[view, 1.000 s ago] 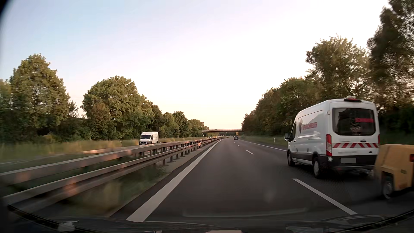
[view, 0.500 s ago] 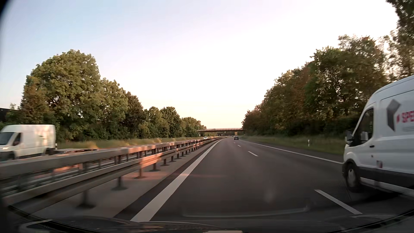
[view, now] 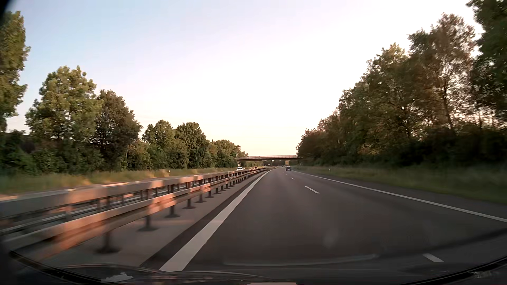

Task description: Follow the waypoints while adhering to traffic rules and regulations

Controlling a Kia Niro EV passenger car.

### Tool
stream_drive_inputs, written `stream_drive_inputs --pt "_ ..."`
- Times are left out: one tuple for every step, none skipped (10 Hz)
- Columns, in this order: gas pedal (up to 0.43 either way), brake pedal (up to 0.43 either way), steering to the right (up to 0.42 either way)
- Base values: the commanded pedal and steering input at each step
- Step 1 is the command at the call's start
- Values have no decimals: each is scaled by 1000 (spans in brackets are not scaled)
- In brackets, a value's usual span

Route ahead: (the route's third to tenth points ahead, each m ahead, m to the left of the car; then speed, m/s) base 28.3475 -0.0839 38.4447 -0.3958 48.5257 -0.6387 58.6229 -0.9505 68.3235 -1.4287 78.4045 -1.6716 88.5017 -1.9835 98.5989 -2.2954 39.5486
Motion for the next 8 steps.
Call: stream_drive_inputs --pt "220 18 5" --pt "220 18 5" --pt "220 18 5" --pt "220 18 4" --pt "220 18 5" --pt "220 18 6" --pt "220 18 6" --pt "220 18 6"
